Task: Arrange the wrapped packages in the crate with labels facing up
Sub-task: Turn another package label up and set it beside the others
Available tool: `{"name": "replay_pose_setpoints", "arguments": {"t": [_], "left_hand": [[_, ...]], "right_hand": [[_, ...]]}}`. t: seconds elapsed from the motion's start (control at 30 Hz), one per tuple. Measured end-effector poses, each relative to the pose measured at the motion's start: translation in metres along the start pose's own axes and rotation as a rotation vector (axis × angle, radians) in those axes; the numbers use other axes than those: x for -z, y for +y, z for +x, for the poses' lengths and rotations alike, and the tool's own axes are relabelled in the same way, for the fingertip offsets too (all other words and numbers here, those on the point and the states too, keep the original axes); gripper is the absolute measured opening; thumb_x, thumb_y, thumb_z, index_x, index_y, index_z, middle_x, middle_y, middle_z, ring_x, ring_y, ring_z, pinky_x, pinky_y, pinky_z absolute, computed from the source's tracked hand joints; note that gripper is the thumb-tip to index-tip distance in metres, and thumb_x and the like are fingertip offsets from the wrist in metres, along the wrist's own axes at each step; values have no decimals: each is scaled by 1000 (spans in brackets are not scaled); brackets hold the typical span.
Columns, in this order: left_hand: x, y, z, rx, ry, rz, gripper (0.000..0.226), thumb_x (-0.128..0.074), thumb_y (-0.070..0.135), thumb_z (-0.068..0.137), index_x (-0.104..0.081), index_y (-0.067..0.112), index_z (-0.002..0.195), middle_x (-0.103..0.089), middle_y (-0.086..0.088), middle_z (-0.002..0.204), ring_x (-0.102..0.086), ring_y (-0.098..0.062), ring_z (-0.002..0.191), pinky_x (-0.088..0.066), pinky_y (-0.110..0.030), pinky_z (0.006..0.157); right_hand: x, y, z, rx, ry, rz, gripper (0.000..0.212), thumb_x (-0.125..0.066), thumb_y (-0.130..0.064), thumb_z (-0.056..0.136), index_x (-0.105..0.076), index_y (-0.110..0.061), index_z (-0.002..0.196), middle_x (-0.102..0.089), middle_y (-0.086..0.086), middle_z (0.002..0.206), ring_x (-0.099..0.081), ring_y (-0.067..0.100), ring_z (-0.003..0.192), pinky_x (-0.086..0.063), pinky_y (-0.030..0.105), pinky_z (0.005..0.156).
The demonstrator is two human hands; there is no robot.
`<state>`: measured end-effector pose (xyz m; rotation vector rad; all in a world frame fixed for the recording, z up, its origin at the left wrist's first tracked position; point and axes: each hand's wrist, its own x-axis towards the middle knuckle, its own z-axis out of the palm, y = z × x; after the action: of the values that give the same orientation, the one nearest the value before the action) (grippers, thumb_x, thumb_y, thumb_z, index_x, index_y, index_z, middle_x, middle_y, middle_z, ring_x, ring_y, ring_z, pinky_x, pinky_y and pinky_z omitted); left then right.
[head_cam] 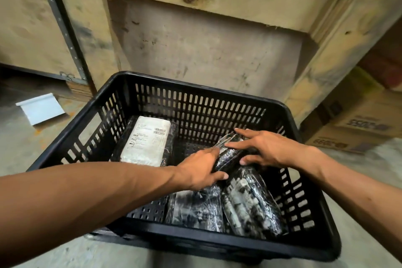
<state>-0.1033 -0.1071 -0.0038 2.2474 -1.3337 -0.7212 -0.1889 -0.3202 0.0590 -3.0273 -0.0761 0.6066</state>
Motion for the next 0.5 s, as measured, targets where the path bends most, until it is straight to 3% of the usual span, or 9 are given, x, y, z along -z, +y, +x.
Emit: {"name": "replay_pose_setpoints", "arguments": {"t": [0.1, 0.17, 0.27, 0.4, 0.5], "left_hand": [[-10, -2, 3, 29, 40, -60, 72, -68, 31, 96, -29, 19, 155, -52, -8, 147, -59, -27, 125, -48, -43, 107], [-15, -6, 3, 47, 58, -94, 74, -64, 24, 99, -21, 21, 159, -59, -7, 137, -68, -22, 108, -55, -33, 93], [-16, -13, 0, 55, 66, -163, 76, -56, 20, 103, -7, 22, 161, -60, -4, 133, -69, -12, 89, -60, -28, 85], [-2, -24, -6, 27, 99, -250, 72, -53, 20, 103, -10, 27, 161, -49, 1, 142, -63, -12, 97, -60, -30, 86], [18, -30, -11, -49, 180, -278, 65, -54, 16, 102, -24, 27, 158, -51, 6, 139, -61, -4, 106, -56, -13, 78]], "right_hand": [[1, 2, 6, 83, 61, 38, 65, -68, -31, 98, -37, -59, 148, -34, 10, 166, -41, 22, 147, -36, 42, 119], [0, 3, 10, 113, 70, 81, 65, -67, -22, 99, -42, -55, 148, -43, 12, 161, -40, 18, 147, -36, 40, 118], [-5, 2, 15, 101, 95, 87, 62, -63, -23, 100, -41, -51, 151, -46, 9, 159, -39, 18, 149, -38, 42, 118], [-4, -2, 21, 110, 168, 110, 54, -56, -29, 103, -40, -41, 153, -52, 3, 146, -50, 22, 133, -42, 46, 114], [3, -4, 22, 79, 252, 194, 49, -52, -32, 104, -42, -41, 152, -55, -1, 145, -47, 19, 133, -38, 48, 114]]}}
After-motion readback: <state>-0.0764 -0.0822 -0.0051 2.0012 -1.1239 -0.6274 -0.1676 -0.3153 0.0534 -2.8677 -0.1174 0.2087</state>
